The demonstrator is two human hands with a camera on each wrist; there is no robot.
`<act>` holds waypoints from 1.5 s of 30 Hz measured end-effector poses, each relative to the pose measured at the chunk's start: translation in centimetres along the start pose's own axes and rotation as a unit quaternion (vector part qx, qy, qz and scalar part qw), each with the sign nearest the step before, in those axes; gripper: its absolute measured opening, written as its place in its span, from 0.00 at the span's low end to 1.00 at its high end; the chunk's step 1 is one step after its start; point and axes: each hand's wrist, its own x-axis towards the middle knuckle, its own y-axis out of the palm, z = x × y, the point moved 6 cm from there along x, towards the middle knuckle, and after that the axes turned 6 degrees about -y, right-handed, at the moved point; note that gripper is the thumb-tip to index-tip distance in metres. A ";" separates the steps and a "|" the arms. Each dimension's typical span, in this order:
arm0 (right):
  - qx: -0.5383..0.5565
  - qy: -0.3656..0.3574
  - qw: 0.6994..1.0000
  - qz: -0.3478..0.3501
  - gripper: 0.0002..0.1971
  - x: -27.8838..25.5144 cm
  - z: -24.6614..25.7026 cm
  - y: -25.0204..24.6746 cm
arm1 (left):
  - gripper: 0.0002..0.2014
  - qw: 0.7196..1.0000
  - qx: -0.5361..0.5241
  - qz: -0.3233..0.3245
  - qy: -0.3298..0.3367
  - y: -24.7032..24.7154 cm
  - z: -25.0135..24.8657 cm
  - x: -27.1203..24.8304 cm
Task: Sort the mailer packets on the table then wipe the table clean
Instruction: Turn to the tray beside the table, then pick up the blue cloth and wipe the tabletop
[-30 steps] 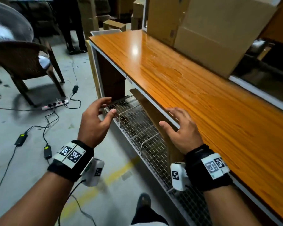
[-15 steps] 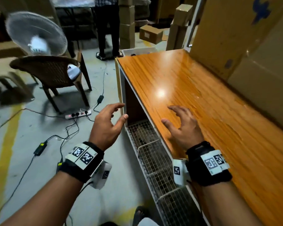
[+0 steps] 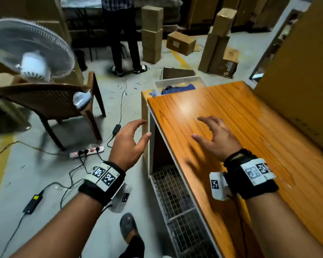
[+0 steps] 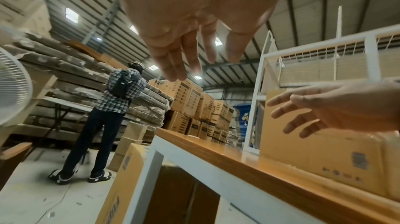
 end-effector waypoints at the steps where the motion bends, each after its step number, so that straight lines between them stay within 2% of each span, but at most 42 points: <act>1: -0.015 0.013 1.000 0.010 0.31 2.3 -0.2 -0.1 | 0.17 1.000 0.013 0.017 0.005 0.5 0.7 2.7; 5: -0.048 0.037 0.997 0.041 0.32 11.5 -0.9 -0.3 | 0.19 0.991 0.080 0.103 0.022 4.1 3.2 12.7; 7: -0.059 0.055 0.995 0.062 0.32 15.4 -2.0 0.1 | 0.23 0.981 0.116 0.153 0.025 6.9 4.4 16.7; 9: -0.072 0.063 0.992 0.084 0.32 19.8 -3.3 0.4 | 0.31 0.963 0.174 0.202 0.036 9.6 5.3 20.2; 11: -0.086 0.058 0.990 0.100 0.30 24.5 -4.5 1.0 | 0.35 0.932 0.256 0.251 0.043 11.8 6.6 23.1; 13: -0.100 0.048 0.985 0.129 0.28 28.9 -5.3 2.0 | 0.41 0.899 0.305 0.313 0.031 13.2 7.9 24.7; 16: -0.138 0.044 0.971 0.190 0.24 34.1 -6.1 4.0 | 0.54 0.861 0.353 0.365 0.039 14.6 9.4 27.3; 19: -0.172 0.036 0.953 0.246 0.23 37.4 -6.3 6.3 | 0.67 0.837 0.373 0.396 0.054 15.8 10.5 28.6; 21: -0.186 0.029 0.944 0.272 0.24 38.8 -6.4 7.9 | 0.69 0.822 0.382 0.417 0.066 16.5 11.3 28.4; 26: -0.236 0.036 0.914 0.328 0.25 41.5 -7.8 11.5 | 0.63 0.834 0.368 0.406 0.070 16.9 12.3 27.9; 31: -0.258 0.058 0.886 0.380 0.20 42.7 -8.0 12.1 | 0.59 0.836 0.364 0.404 0.080 17.0 12.3 28.0; 34: -0.276 0.048 0.886 0.369 0.23 43.3 -9.1 12.9 | 0.59 0.838 0.358 0.403 0.082 17.0 12.4 28.0; 41: -0.325 0.047 0.867 0.374 0.20 42.9 -8.2 12.7 | 0.58 0.837 0.356 0.406 0.081 17.0 12.3 28.1; 45: -0.333 0.042 0.864 0.376 0.21 44.2 -11.2 15.3 | 0.59 0.837 0.363 0.403 0.075 16.8 12.2 28.2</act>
